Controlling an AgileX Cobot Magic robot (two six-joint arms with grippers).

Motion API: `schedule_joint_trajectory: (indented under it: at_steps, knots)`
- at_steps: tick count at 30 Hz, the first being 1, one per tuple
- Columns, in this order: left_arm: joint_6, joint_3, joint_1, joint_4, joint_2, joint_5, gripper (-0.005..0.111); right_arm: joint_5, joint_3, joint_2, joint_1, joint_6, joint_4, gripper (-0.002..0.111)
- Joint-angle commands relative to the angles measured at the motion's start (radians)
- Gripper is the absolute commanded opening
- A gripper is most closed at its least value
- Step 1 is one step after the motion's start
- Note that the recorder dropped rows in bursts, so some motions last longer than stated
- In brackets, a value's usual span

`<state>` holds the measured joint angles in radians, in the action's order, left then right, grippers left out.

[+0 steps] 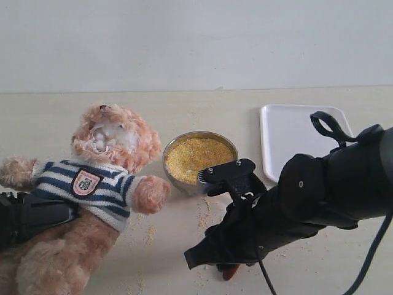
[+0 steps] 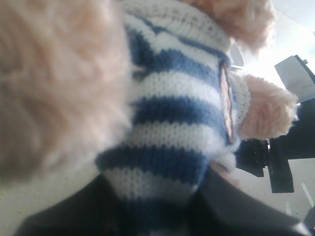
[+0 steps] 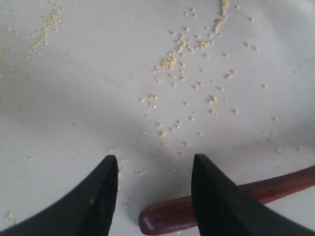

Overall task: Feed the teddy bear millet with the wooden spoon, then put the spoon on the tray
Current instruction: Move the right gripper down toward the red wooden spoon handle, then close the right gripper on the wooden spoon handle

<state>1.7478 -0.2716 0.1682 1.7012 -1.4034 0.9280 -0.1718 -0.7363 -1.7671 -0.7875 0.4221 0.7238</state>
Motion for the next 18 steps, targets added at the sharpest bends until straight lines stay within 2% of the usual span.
schedule_joint_trajectory:
  at_steps: [1,10,14,18]
  knots:
    - [0.010,0.002,0.002,0.006,-0.001,0.032,0.005,-0.036,-0.005,0.001,-0.001,-0.008,0.000,0.047]
    - [0.010,0.002,0.002,0.006,-0.001,0.032,0.005,-0.148,-0.005,0.001,-0.001,-0.059,-0.055,0.047]
    - [0.010,0.002,0.002,0.006,-0.001,0.032,0.005,-0.187,-0.005,0.001,-0.001,-0.208,-0.231,0.047]
    - [0.010,0.002,0.002,0.006,-0.001,0.032,0.005,-0.222,-0.005,0.003,-0.001,-0.481,-0.520,0.047]
